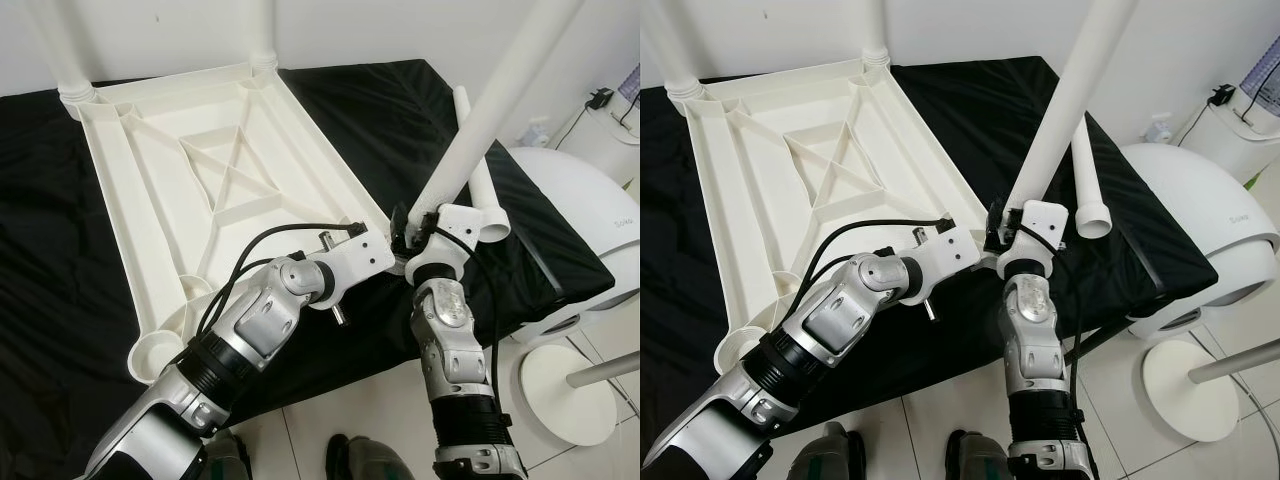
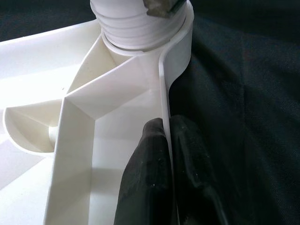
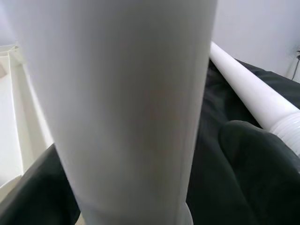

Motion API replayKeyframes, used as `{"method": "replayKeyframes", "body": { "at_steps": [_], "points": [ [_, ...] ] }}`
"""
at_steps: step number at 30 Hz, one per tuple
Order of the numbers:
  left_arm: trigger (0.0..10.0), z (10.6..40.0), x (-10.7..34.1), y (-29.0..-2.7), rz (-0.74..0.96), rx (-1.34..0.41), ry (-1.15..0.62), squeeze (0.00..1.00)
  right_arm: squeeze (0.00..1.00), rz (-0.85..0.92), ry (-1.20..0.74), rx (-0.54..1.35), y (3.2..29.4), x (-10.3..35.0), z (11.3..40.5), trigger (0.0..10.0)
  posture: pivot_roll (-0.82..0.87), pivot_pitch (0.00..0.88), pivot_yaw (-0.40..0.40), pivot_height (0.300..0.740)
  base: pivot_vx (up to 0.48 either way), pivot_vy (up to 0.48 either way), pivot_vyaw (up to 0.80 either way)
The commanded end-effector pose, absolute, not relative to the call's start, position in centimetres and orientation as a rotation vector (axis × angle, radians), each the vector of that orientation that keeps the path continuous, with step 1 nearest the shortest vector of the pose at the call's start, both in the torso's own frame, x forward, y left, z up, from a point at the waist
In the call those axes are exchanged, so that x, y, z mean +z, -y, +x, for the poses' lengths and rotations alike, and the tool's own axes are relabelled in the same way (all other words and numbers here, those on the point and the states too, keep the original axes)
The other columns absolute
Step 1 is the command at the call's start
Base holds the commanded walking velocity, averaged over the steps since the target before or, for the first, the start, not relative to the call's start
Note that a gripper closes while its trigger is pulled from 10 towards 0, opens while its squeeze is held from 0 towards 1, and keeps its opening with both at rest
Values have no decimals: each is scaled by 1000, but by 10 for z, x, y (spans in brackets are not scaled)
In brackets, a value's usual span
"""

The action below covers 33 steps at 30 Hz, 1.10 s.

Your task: Building children table

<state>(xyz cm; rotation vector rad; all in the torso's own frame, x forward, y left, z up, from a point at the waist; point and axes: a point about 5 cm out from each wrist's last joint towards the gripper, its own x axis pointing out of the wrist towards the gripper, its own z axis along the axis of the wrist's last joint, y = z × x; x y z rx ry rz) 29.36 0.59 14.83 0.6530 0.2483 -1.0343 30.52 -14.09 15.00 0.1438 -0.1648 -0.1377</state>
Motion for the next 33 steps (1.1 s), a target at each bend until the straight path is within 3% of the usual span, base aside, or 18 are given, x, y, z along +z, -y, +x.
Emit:
{"method": "replayKeyframes", "body": {
  "at_steps": [1, 5, 6, 12, 17, 26, 33],
  "points": [
    [10000, 289, 136, -6, 673, -1050, -295, 0, 1000, 148, 157, -149, 147, 147, 302, 10000, -27, 48, -62, 740, 0, 0, 0],
    [10000, 289, 136, -6, 672, -1051, -293, 0, 1000, 143, 162, -104, 147, 145, 302, 10000, -31, 46, -63, 740, 0, 0, 0],
    [10000, 289, 136, -5, 672, -1052, -293, 0, 0, 136, 158, -58, 147, 143, 302, 10000, -34, 45, -64, 740, 0, 0, 0],
    [10000, 288, 136, -3, 671, -1056, -289, 0, 0, 130, 141, 71, 150, 138, 302, 10000, -36, 47, -67, 740, 0, 0, 0],
    [10000, 288, 137, -1, 668, -1060, -286, 0, 0, 48, 98, 332, 167, 133, 304, 10000, -38, 51, -65, 740, 0, 0, 0],
    [10000, 288, 137, -1, 666, -1059, -285, 0, 0, 15, 99, 422, 178, 136, 306, 10000, -36, 57, -62, 740, 0, 0, 0],
    [10000, 289, 139, -2, 666, -1059, -286, 0, 0, -82, 126, 600, 188, 148, 314, 10000, -34, 67, -47, 740, 0, 0, 0]
  ]
}}
